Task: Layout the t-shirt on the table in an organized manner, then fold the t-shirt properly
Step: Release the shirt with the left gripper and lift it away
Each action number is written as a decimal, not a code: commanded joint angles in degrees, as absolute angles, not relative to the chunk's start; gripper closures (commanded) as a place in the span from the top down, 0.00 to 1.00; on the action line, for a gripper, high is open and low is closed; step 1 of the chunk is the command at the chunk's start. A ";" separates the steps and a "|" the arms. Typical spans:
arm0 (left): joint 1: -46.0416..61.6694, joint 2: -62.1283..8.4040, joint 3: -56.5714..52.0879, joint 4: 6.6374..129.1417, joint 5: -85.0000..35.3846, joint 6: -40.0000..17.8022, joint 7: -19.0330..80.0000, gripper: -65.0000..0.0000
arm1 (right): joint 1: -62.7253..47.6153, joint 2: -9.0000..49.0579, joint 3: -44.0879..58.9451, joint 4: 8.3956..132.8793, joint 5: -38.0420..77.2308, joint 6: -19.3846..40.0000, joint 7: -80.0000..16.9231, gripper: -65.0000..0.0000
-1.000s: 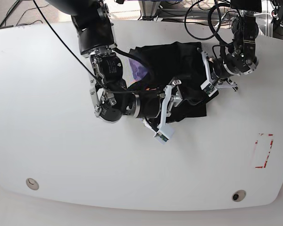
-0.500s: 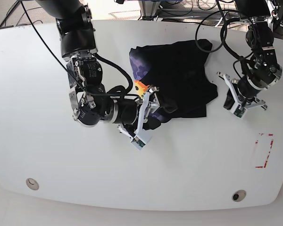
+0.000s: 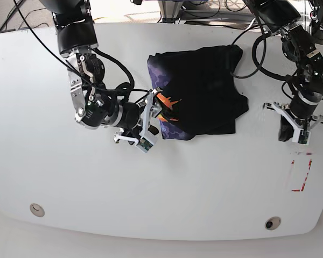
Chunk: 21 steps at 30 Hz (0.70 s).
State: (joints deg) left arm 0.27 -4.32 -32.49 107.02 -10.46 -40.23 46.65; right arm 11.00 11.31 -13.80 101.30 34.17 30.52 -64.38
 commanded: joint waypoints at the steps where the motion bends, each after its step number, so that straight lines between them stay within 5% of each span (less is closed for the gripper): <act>1: 3.21 -5.05 -29.58 108.44 -10.86 -40.00 45.32 0.03 | 12.26 10.95 -13.67 102.37 32.48 32.48 -61.41 0.52; 12: 14.46 -5.32 -19.91 108.53 -10.86 -40.00 45.05 0.03 | 17.63 4.97 -16.13 96.04 21.58 34.68 -60.70 0.75; 21: 21.41 -7.78 -23.52 108.53 -10.86 -40.00 45.05 0.03 | 23.60 -0.13 -18.77 83.82 19.91 34.77 -56.04 0.75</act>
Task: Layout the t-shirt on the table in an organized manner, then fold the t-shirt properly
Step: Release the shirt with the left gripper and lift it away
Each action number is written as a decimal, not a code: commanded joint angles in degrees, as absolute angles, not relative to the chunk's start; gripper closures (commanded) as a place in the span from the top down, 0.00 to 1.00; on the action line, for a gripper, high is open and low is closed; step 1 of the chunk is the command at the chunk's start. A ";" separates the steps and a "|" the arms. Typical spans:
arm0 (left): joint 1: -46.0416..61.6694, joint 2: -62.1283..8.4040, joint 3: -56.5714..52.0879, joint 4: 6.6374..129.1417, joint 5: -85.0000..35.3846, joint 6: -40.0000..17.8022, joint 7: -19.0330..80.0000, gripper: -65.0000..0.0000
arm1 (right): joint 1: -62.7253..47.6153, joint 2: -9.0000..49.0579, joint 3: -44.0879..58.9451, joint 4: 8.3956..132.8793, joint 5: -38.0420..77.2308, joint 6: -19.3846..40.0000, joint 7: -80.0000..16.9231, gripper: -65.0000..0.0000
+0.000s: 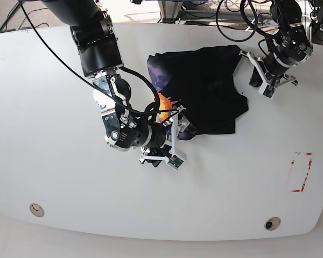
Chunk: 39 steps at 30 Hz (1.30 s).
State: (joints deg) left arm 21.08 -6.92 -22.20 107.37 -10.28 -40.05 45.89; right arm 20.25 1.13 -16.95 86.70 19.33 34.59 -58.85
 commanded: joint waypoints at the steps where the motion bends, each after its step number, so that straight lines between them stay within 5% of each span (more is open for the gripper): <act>1: 21.58 -7.78 -23.87 108.53 -10.86 -40.00 45.05 0.03 | 23.87 -0.31 -19.21 83.12 19.91 34.77 -55.60 0.75; 18: 23.78 -9.27 -32.13 108.18 -10.95 -40.00 45.05 0.03 | 26.07 -2.59 -24.13 68.35 19.38 34.77 -45.67 0.72; 20: 23.78 -9.19 -32.13 108.18 -10.95 -40.00 45.05 0.03 | 25.98 -2.59 -24.13 68.26 19.38 34.77 -45.58 0.64; 28: 23.78 -9.01 -31.96 108.09 -10.95 -40.00 45.05 0.03 | 26.15 -2.59 -24.13 68.44 19.38 34.77 -45.67 0.08; 39: 23.78 -8.92 -31.87 108.09 -10.95 -40.00 45.05 0.03 | 25.71 -0.48 -23.87 72.92 19.91 34.33 -45.93 0.06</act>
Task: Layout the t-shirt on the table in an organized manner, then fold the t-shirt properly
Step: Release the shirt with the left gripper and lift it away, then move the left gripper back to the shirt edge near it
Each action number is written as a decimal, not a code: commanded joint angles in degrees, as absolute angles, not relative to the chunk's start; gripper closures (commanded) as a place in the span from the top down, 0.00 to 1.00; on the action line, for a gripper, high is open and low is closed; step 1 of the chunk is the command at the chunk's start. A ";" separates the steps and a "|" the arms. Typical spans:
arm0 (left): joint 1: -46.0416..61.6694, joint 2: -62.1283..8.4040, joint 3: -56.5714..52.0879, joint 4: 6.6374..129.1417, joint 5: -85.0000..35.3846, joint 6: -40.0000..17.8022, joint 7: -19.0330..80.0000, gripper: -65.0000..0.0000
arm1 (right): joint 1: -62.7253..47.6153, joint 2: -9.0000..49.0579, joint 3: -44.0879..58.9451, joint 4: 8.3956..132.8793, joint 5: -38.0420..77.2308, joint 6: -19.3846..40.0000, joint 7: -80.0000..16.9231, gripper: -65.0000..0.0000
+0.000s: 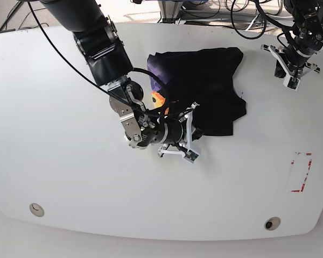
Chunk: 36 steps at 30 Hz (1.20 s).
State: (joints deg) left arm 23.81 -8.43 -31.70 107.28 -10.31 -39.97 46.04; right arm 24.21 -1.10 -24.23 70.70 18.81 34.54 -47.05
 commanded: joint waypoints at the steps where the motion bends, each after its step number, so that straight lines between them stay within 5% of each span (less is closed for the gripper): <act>1: 23.78 -8.92 -31.87 108.09 -10.95 -40.00 45.05 0.03 | 25.63 -0.22 -23.87 73.63 19.91 34.24 -45.93 0.06; 5: 23.78 -8.92 -30.73 108.09 -10.86 -40.00 45.05 0.03 | 25.71 -0.13 -23.78 74.51 19.91 34.24 -46.11 0.12; 10: 23.78 -8.92 -29.41 108.09 -10.86 -40.00 45.05 0.03 | 26.77 -0.31 -23.87 74.51 19.65 34.24 -47.43 0.52; 13: 23.78 -8.92 -28.97 108.09 -10.86 -40.00 45.05 0.03 | 27.38 -0.40 -23.87 73.89 19.38 34.24 -47.43 0.69; 28: 23.78 -8.92 -28.97 108.18 -10.95 -40.00 45.05 0.03 | 29.85 -0.04 -23.78 64.57 19.91 34.68 -44.62 0.70; 36: 23.52 -7.25 -26.15 110.46 -11.21 -40.00 45.14 0.03 | 24.92 3.47 -23.69 79.52 19.91 34.68 -47.87 0.69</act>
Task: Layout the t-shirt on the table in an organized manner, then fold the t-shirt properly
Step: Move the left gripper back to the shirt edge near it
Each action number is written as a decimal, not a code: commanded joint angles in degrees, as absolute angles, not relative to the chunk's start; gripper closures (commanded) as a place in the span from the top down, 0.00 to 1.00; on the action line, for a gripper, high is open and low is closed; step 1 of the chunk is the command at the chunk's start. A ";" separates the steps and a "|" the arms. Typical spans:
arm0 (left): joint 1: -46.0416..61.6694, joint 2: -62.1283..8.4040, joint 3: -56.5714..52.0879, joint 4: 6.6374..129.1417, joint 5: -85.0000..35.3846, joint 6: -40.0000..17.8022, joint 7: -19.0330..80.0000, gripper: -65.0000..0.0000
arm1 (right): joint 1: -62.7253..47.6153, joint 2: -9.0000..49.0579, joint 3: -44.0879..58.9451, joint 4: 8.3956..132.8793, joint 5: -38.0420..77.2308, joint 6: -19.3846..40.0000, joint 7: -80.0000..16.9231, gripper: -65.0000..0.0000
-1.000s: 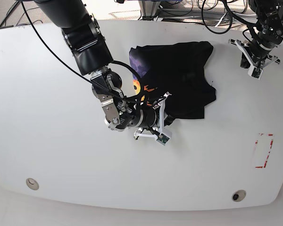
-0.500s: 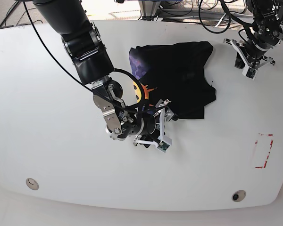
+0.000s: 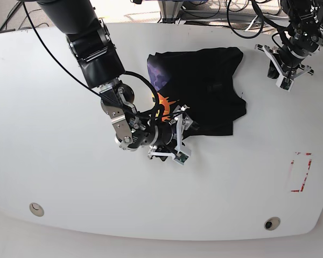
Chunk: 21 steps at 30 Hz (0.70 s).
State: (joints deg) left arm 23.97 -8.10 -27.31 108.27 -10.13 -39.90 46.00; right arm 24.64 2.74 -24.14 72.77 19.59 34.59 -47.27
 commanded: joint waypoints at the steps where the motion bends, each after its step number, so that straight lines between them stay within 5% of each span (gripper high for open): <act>1: 23.52 -6.73 -25.71 110.81 -11.21 -40.00 45.14 0.03 | 24.57 3.82 -23.69 80.84 19.82 34.68 -48.13 0.68; 14: 21.58 -0.92 -17.19 113.80 -10.95 -40.00 44.97 0.03 | 19.38 6.99 -23.69 87.34 19.30 34.68 -48.04 0.14; 21: 20.09 0.75 -13.23 113.10 -10.68 -40.00 44.97 0.03 | 17.98 7.87 -23.69 84.18 19.30 34.68 -43.91 0.10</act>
